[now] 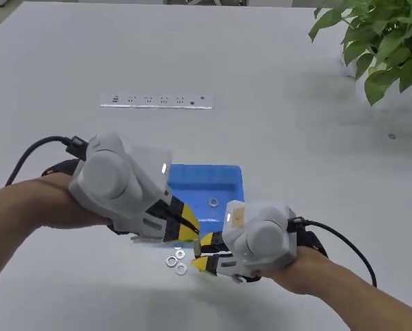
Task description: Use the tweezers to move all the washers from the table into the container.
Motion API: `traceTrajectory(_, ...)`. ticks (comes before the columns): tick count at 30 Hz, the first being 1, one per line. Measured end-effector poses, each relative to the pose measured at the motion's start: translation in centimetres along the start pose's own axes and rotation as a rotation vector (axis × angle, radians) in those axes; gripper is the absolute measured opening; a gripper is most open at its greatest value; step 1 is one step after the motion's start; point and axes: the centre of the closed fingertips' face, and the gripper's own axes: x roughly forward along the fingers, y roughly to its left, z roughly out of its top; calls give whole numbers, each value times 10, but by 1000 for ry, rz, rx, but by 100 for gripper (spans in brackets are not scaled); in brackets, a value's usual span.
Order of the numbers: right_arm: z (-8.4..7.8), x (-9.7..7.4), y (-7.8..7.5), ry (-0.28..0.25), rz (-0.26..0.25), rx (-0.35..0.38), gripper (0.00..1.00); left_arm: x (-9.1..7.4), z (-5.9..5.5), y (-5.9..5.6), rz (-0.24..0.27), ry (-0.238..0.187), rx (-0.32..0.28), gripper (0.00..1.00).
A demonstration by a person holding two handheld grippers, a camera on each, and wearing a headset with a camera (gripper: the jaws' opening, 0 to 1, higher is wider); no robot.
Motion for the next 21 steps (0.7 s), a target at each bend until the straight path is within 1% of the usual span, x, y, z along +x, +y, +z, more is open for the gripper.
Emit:
traceTrajectory(4, 0, 0, 1, -6, -2, 9, 10, 1, 1, 0, -3, -4, -1, 5)
traceTrajectory(13, -1, 0, 1, -1, -1, 16, 10, 1, 1, -1, -3, -5, -1, 5)
traceTrajectory(21, -1, -1, 2, 10, -3, 6, 10, 0, 0, -2, -1, 5, 5, 5)
